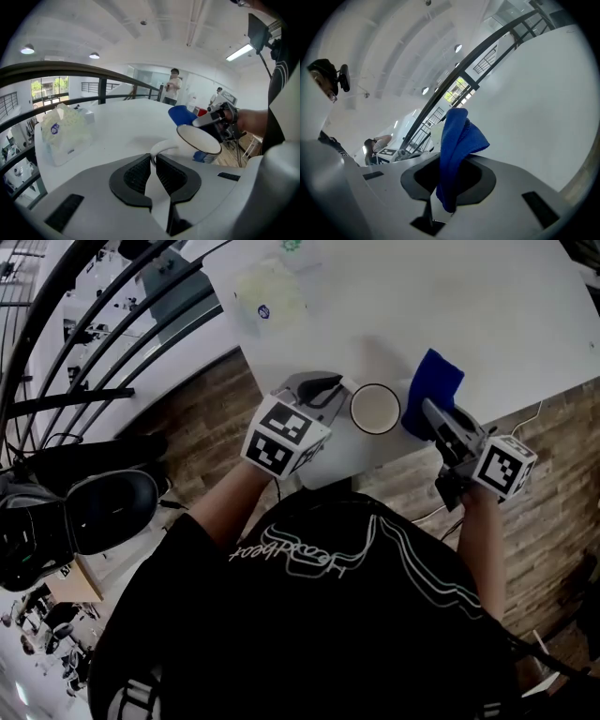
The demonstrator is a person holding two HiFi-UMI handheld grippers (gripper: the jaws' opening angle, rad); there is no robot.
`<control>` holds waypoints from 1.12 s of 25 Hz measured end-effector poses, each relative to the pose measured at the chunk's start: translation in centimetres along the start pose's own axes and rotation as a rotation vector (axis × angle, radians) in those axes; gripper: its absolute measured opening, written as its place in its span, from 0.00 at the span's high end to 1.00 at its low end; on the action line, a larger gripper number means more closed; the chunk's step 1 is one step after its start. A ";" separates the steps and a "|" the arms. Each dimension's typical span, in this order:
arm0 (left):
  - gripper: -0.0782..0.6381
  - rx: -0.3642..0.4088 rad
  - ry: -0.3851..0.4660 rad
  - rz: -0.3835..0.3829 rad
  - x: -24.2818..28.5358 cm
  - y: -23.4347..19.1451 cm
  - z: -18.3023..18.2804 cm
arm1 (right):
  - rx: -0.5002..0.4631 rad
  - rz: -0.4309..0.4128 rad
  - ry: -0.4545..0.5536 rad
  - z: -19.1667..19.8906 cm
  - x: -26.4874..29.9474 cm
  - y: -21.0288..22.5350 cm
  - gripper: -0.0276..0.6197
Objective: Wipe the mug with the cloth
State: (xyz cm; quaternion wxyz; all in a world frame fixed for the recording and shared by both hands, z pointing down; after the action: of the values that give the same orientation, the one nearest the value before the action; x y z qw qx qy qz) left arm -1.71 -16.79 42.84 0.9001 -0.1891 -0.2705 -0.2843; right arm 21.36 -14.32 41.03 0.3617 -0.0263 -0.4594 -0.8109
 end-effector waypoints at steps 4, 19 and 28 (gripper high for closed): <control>0.83 -0.032 -0.005 -0.057 -0.4 -0.5 0.5 | 0.019 -0.029 0.061 -0.1 -0.6 -0.8 0.86; 0.83 -0.066 -0.005 -0.103 -3.6 3.4 2.6 | 0.087 -0.097 0.141 3.0 -2.2 -4.7 0.86; 0.83 -0.070 -0.005 -0.084 -4.0 2.7 3.3 | 0.124 -0.045 0.079 4.6 0.6 -3.0 0.86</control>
State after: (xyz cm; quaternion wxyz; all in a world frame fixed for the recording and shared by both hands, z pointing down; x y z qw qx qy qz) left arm -4.06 -11.44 42.56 0.8794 -0.2098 -0.2704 -0.3309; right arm 17.72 -10.21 41.69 0.3621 0.0383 -0.4947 -0.7891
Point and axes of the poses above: the fingertips, and each gripper's own axes: x forward along the fingers, y to its right, z out of its underside, the point moved 7 cm from there along -x, backward along the fingers
